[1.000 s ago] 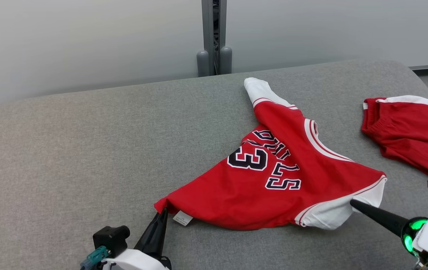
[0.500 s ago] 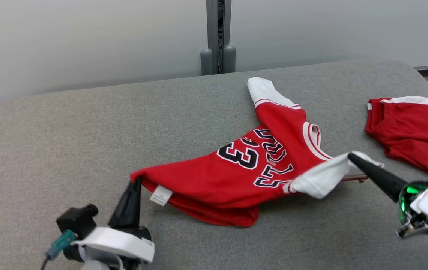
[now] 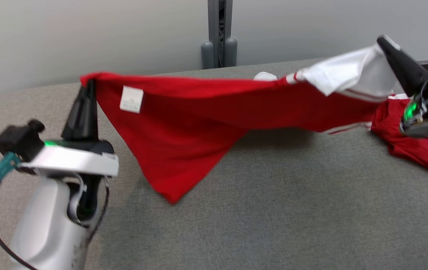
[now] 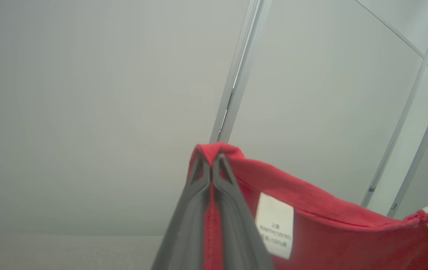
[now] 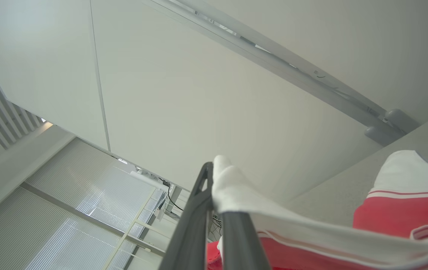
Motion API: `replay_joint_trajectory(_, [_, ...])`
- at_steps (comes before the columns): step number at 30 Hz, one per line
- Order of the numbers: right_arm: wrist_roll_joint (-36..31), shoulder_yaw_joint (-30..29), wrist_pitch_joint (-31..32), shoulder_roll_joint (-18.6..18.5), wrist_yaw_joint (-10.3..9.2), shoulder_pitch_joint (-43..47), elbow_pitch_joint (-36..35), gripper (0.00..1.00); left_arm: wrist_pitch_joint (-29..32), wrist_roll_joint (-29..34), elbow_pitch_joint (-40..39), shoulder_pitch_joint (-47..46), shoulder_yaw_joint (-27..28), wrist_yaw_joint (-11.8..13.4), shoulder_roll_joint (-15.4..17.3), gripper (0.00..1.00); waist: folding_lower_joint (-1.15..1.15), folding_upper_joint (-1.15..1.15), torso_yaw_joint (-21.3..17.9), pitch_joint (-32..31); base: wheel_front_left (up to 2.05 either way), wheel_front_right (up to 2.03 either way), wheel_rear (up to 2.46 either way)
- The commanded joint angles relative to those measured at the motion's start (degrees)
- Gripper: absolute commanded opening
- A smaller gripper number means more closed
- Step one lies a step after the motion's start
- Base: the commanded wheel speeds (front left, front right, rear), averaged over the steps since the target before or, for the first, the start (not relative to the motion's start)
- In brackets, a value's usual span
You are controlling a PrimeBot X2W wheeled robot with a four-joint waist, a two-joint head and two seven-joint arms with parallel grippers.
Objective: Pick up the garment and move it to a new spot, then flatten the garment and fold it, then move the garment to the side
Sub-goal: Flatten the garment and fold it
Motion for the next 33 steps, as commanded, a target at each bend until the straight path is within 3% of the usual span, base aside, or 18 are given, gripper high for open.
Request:
replay_joint_trajectory(1, [-0.6,0.0,-1.1,0.6,0.15,-2.9,1.7,0.0,-0.2,0.4,0.7,-2.5,0.1,-0.1,1.2,0.0,0.0,0.0,0.2,0.1,0.0,0.0,0.0])
replay_joint_trajectory(7, [-2.5,0.8,-4.7,3.9,0.15,-14.3,9.8,0.0,-0.2,0.6,5.1,-11.4,-1.1,-0.1,4.7,0.0,0.0,0.0,0.6,-0.2,0.0,0.0,0.0])
replay_joint_trajectory(17, [-4.1,1.7,-7.9,9.0,0.15,-28.8,19.8,0.0,0.3,-0.1,12.7,-23.8,-3.1,-0.1,7.3,0.0,0.0,0.0,1.1,-0.5,0.0,0.0,0.0])
replay_joint_trajectory(33, [-7.4,2.4,-10.8,11.4,0.15,-39.3,27.3,0.0,2.1,-3.9,19.9,-36.1,-5.0,-0.1,9.1,0.0,0.0,0.0,1.4,-0.5,0.0,0.0,0.0])
